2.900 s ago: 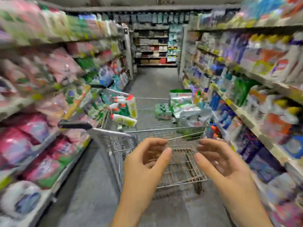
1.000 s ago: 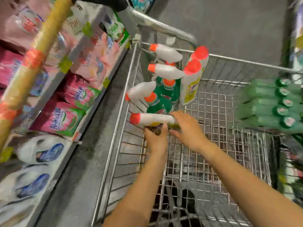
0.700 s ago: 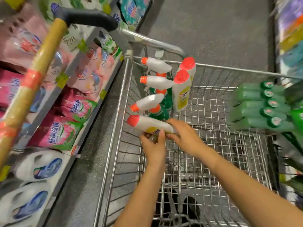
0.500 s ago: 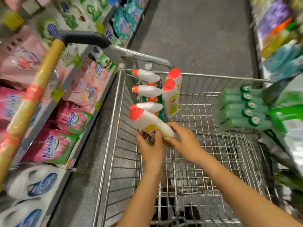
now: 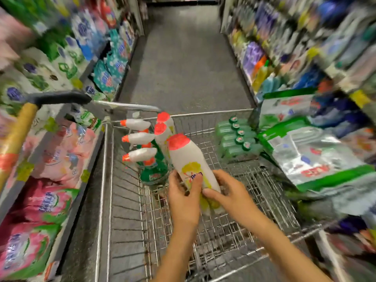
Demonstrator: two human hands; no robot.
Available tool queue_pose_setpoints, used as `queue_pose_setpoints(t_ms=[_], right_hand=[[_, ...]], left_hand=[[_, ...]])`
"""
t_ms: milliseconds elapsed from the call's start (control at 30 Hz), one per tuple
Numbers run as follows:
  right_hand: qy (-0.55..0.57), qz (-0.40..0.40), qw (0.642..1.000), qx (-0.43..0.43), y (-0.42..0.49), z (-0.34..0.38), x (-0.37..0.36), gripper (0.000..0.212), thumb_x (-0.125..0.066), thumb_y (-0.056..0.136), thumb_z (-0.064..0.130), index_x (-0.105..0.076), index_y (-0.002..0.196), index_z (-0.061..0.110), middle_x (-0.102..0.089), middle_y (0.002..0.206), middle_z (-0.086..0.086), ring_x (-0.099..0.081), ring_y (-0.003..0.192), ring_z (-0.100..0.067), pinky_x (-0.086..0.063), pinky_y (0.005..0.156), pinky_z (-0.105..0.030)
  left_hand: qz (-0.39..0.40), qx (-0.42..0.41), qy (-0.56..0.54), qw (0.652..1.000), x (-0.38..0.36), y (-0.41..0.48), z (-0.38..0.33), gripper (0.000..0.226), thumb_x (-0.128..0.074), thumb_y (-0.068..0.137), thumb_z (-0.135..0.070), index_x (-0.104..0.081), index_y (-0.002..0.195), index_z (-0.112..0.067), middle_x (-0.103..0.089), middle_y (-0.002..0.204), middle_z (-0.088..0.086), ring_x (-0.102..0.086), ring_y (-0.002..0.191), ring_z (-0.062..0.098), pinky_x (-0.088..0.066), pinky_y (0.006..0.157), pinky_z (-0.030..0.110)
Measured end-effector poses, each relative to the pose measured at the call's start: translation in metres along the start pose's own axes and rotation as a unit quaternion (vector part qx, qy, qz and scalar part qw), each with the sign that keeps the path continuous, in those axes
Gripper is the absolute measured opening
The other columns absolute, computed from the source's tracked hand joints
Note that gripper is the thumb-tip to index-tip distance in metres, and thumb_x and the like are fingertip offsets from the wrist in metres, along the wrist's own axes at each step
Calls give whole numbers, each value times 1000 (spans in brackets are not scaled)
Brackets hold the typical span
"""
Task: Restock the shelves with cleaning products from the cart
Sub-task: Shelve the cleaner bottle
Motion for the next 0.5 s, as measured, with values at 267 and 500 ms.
queue_pose_setpoints(t_ms=[267, 500], right_hand=[[22, -91, 994, 49, -89, 43, 66, 29, -71, 85, 14, -62, 111, 24, -70, 102, 10, -66, 95, -8, -56, 81, -28], [22, -206, 973, 102, -241, 83, 139, 27, -70, 85, 13, -64, 110, 24, -71, 103, 11, -67, 94, -6, -53, 76, -18]], left_hand=[[112, -39, -10, 993, -60, -75, -46, 34, -72, 80, -18, -55, 109, -20, -72, 91, -7, -68, 82, 3, -52, 65, 16], [284, -104, -13, 953, -125, -215, -98, 45, -69, 68, -39, -56, 105, -17, -72, 91, -12, -69, 81, 4, -53, 66, 18]])
Point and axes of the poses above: each hand's wrist, its own y-axis towards the middle knuckle, its own x-axis out of the back of the hand, z = x × y, the point moved 9 cm from there along y, towards the middle knuckle
